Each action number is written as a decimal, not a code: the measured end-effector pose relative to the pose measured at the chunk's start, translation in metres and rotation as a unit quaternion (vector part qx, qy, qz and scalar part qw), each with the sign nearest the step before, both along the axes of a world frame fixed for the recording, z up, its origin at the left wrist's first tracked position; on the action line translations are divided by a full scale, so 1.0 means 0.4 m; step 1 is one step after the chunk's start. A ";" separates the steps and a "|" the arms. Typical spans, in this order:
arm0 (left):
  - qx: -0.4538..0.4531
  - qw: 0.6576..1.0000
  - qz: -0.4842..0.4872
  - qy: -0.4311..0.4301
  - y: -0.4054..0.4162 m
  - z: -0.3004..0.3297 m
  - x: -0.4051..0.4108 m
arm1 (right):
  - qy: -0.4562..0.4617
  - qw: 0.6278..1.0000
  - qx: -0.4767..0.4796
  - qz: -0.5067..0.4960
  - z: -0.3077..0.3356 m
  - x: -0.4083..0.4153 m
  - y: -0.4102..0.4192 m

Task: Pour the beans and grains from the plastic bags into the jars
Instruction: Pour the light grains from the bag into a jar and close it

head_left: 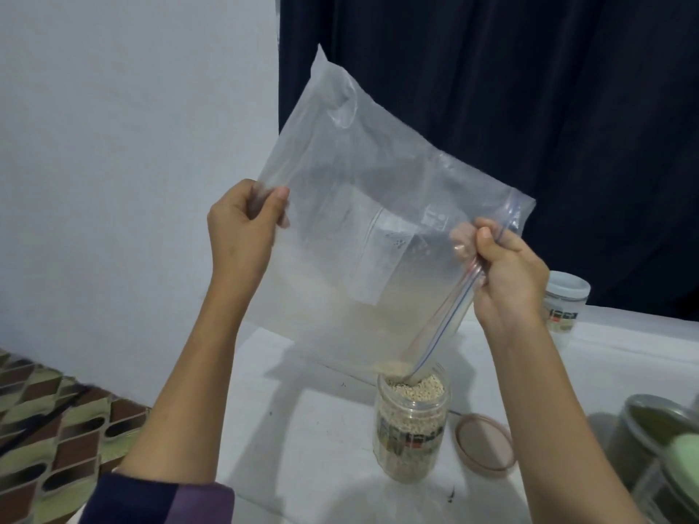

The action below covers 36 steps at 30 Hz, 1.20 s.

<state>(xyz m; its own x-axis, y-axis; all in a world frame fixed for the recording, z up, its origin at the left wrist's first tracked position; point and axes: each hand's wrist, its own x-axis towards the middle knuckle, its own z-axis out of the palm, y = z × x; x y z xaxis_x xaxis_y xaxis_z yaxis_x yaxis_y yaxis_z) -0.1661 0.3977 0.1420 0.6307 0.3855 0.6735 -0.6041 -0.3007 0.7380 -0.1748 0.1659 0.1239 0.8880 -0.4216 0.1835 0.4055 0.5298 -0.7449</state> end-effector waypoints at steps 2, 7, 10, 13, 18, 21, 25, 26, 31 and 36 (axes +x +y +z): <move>0.000 1.000 -0.001 0.001 -0.002 0.001 0.000 | 0.004 1.000 -0.006 0.010 0.002 -0.002 0.000; 0.000 1.000 -0.004 -0.003 -0.004 0.002 0.000 | 0.008 1.000 -0.004 -0.007 0.003 -0.003 0.001; 0.007 1.000 0.002 -0.002 -0.002 0.003 0.001 | 0.009 1.000 0.004 -0.027 0.005 -0.003 -0.001; 0.004 1.000 0.006 -0.001 0.000 0.000 0.001 | 0.004 1.000 -0.008 -0.015 0.011 -0.005 0.001; 0.001 1.000 0.008 -0.001 0.004 0.003 0.002 | 0.004 1.000 0.002 -0.014 0.009 -0.003 -0.003; 0.004 1.000 0.008 -0.002 0.005 0.008 0.003 | 0.017 1.000 0.003 -0.021 0.011 -0.005 -0.004; 0.007 1.000 0.015 -0.005 0.005 0.011 0.002 | 0.021 1.000 -0.005 -0.018 0.011 -0.002 -0.003; 0.008 1.000 0.015 -0.008 0.006 0.013 0.001 | 0.021 1.000 -0.008 -0.008 0.010 -0.001 -0.003; 0.014 1.000 0.019 -0.014 0.008 0.013 0.002 | 0.013 1.000 -0.011 -0.013 0.012 0.009 -0.009; 0.007 1.000 0.012 -0.005 0.006 0.014 0.005 | 0.017 1.000 0.004 -0.013 -0.003 0.024 -0.012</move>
